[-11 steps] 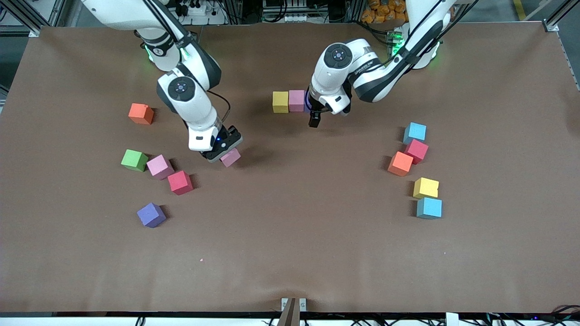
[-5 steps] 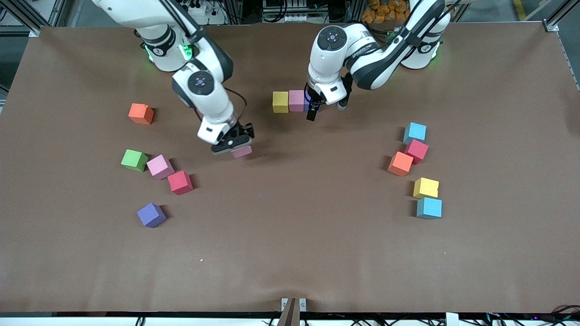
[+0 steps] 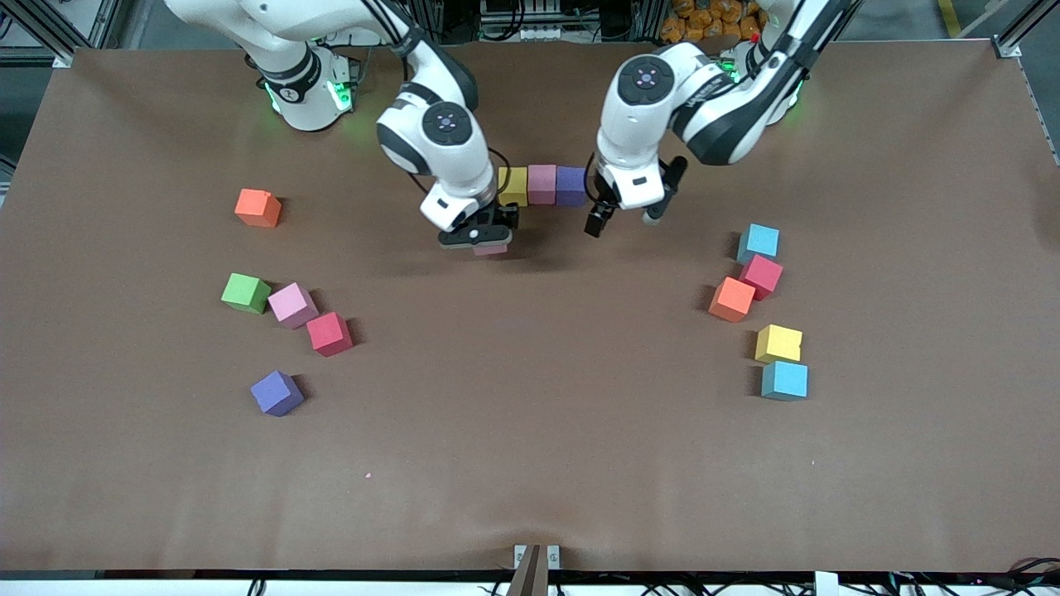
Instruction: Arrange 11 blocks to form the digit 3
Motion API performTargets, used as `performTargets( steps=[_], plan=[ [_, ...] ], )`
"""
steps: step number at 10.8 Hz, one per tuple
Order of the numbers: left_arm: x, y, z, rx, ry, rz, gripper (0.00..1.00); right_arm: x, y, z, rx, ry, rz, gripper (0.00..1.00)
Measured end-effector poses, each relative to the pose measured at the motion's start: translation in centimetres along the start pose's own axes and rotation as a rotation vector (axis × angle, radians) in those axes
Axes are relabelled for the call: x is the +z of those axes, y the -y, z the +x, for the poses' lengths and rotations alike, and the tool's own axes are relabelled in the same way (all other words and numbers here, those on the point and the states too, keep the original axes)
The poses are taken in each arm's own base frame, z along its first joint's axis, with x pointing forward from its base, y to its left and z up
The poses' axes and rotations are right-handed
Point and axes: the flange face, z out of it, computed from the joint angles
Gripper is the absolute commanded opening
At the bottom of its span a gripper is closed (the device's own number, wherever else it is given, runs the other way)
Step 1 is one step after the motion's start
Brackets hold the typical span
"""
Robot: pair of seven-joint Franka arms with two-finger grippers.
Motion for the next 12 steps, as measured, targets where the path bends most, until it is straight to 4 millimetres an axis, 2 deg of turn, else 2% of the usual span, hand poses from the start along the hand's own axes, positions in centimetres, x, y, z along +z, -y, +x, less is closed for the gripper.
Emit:
performTargets(
  steps=[2, 5, 7, 10, 12],
  plan=[
    [-1.8, -1.2, 4.2, 0.128, -0.009, 0.021, 1.0, 1.2, 1.0, -0.9, 0.047, 0.021, -0.003, 0.28],
    [-5.6, -3.2, 10.2, 0.309, -0.022, 0.016, 1.0, 3.4, 1.7, -1.9, 0.093, 0.058, -0.016, 0.28],
    [-6.8, -3.6, 13.8, 0.369, -0.037, 0.004, 1.0, 4.1, 2.2, -2.2, 0.135, 0.069, -0.018, 0.28],
    [-8.2, -4.0, 17.1, 0.469, -0.052, -0.014, 1.0, 4.3, 3.0, -2.8, 0.139, 0.074, -0.02, 0.28],
    [-8.6, -4.0, 18.4, 0.565, -0.053, -0.001, 1.0, 4.7, 3.1, -3.2, 0.132, 0.082, -0.026, 0.28]
  ],
)
